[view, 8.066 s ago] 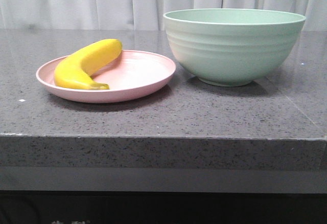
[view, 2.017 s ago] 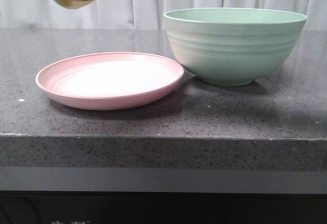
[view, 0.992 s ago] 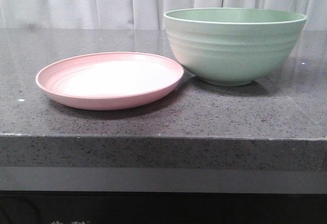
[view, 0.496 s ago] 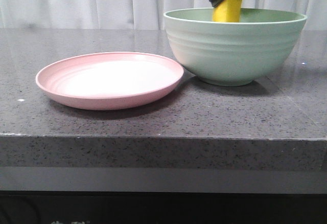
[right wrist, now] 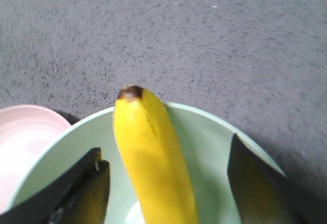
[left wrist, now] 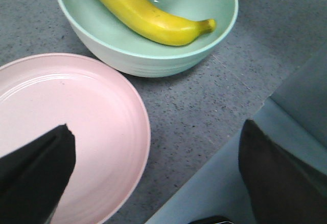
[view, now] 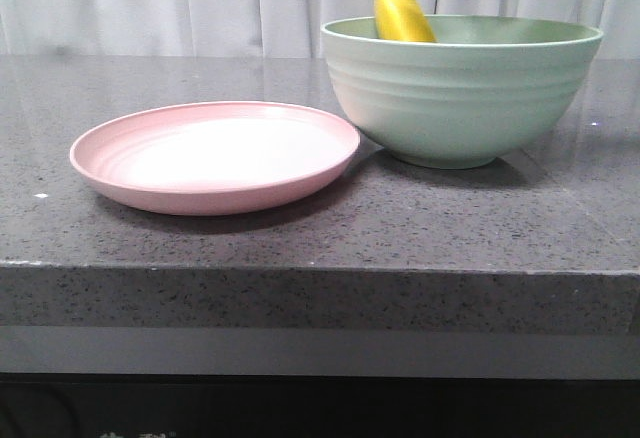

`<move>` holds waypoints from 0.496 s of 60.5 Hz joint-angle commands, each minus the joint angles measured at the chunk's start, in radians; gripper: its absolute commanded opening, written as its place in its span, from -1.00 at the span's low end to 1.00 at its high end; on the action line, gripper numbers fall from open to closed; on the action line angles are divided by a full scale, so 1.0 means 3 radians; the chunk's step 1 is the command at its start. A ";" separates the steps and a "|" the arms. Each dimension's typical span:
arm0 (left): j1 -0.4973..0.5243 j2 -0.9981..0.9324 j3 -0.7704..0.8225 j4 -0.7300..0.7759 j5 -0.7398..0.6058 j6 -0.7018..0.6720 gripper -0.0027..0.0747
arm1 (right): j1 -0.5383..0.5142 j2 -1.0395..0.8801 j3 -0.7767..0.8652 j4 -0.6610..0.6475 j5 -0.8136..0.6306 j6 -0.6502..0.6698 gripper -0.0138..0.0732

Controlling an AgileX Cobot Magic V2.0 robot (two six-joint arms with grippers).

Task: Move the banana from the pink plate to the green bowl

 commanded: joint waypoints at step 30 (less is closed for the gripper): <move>0.1731 -0.0120 -0.0094 0.0006 -0.0311 -0.0036 -0.97 | -0.0126 -0.0833 -0.0086 -0.1167 0.0764 0.1238 -0.84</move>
